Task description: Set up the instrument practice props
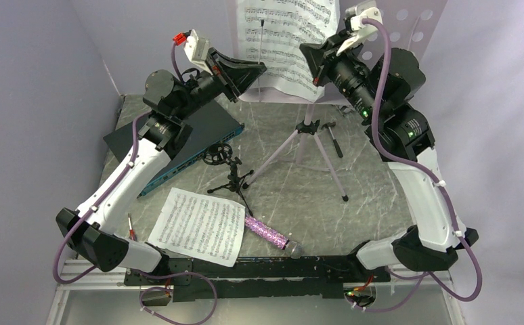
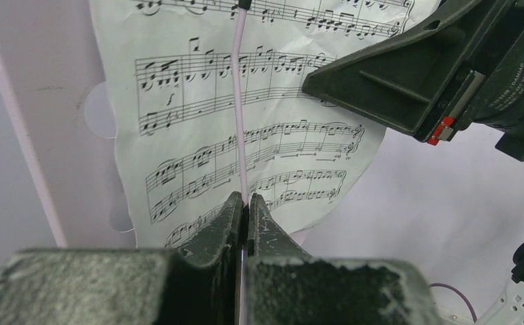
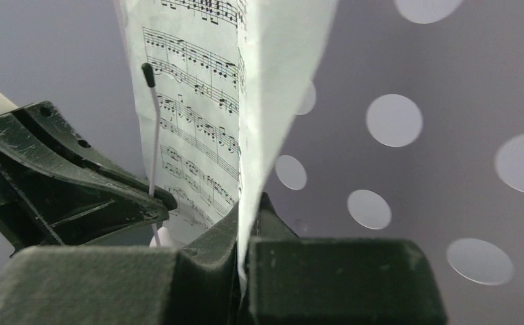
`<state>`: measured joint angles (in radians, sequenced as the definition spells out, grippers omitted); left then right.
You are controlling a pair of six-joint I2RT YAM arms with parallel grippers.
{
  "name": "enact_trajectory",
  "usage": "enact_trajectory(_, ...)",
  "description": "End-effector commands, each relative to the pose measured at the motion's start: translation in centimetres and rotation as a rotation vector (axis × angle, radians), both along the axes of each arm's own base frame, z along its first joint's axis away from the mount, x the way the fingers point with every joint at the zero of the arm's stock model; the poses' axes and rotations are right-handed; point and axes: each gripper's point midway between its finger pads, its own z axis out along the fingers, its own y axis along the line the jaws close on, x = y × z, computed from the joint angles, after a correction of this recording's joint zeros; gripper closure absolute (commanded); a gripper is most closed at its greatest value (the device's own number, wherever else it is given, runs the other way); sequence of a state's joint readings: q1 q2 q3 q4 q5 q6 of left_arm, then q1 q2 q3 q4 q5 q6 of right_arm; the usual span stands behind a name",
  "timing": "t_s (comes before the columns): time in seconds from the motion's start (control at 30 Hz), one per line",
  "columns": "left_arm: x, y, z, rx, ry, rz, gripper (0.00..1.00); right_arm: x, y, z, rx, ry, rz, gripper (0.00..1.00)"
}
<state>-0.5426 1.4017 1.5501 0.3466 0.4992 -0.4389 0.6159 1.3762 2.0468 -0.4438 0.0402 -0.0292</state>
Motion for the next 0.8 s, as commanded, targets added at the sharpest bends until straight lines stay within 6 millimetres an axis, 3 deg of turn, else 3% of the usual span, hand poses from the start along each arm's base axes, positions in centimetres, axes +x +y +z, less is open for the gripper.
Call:
enact_trajectory(0.0,-2.2,1.2,2.8,-0.033,-0.090,-0.009,0.97,-1.2,0.8,1.7,0.029,-0.037,0.075,1.00)
enact_trajectory(0.47,-2.0,1.0,2.4,-0.029,-0.079,-0.015,0.96,-0.3,2.8,0.2,-0.010,-0.003,0.139,1.00)
enact_trajectory(0.77,-2.0,1.5,2.2,-0.049,-0.074,0.010,0.61,-0.2,2.8,0.1,-0.015,0.001,0.133,1.00)
